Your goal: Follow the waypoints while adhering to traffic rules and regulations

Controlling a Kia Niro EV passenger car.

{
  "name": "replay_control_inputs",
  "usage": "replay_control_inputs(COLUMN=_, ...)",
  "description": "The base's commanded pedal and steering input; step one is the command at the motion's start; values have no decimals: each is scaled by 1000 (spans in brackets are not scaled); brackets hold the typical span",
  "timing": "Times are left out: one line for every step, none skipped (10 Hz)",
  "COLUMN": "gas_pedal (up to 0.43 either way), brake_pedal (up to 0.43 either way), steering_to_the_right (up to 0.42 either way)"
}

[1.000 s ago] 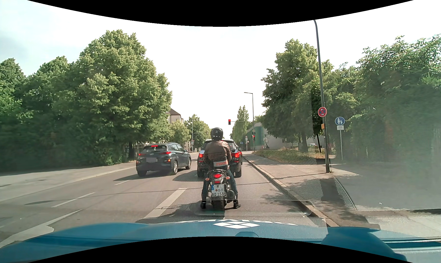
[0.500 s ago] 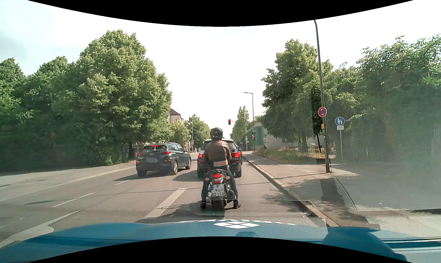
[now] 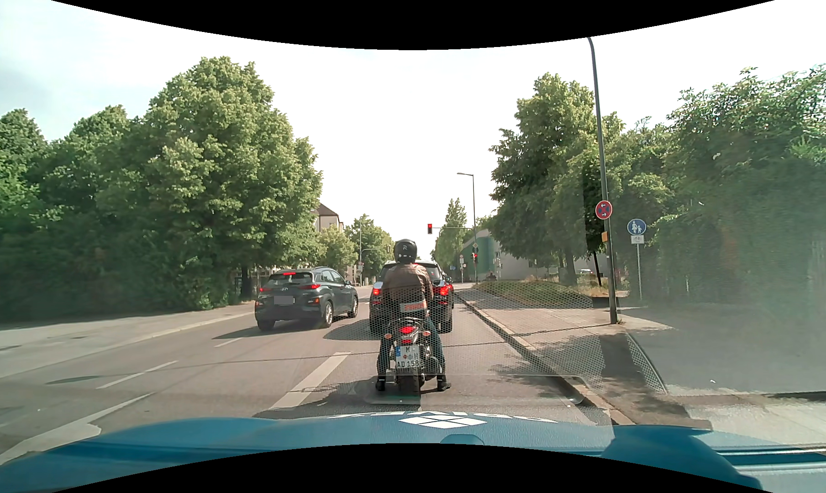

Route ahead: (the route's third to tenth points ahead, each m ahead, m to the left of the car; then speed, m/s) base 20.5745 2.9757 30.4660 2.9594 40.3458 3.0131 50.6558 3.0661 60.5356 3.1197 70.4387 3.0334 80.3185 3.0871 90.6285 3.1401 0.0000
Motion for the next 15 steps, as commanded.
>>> replay_control_inputs(gas_pedal=0, brake_pedal=293, steering_to_the_right=4)
replay_control_inputs(gas_pedal=0, brake_pedal=293, steering_to_the_right=4)
replay_control_inputs(gas_pedal=0, brake_pedal=293, steering_to_the_right=3)
replay_control_inputs(gas_pedal=0, brake_pedal=293, steering_to_the_right=3)
replay_control_inputs(gas_pedal=0, brake_pedal=293, steering_to_the_right=3)
replay_control_inputs(gas_pedal=0, brake_pedal=293, steering_to_the_right=4)
replay_control_inputs(gas_pedal=0, brake_pedal=293, steering_to_the_right=3)
replay_control_inputs(gas_pedal=0, brake_pedal=293, steering_to_the_right=3)
replay_control_inputs(gas_pedal=0, brake_pedal=293, steering_to_the_right=4)
replay_control_inputs(gas_pedal=0, brake_pedal=293, steering_to_the_right=3)
replay_control_inputs(gas_pedal=0, brake_pedal=293, steering_to_the_right=3)
replay_control_inputs(gas_pedal=0, brake_pedal=293, steering_to_the_right=3)
replay_control_inputs(gas_pedal=0, brake_pedal=293, steering_to_the_right=4)
replay_control_inputs(gas_pedal=0, brake_pedal=293, steering_to_the_right=3)
replay_control_inputs(gas_pedal=0, brake_pedal=293, steering_to_the_right=3)
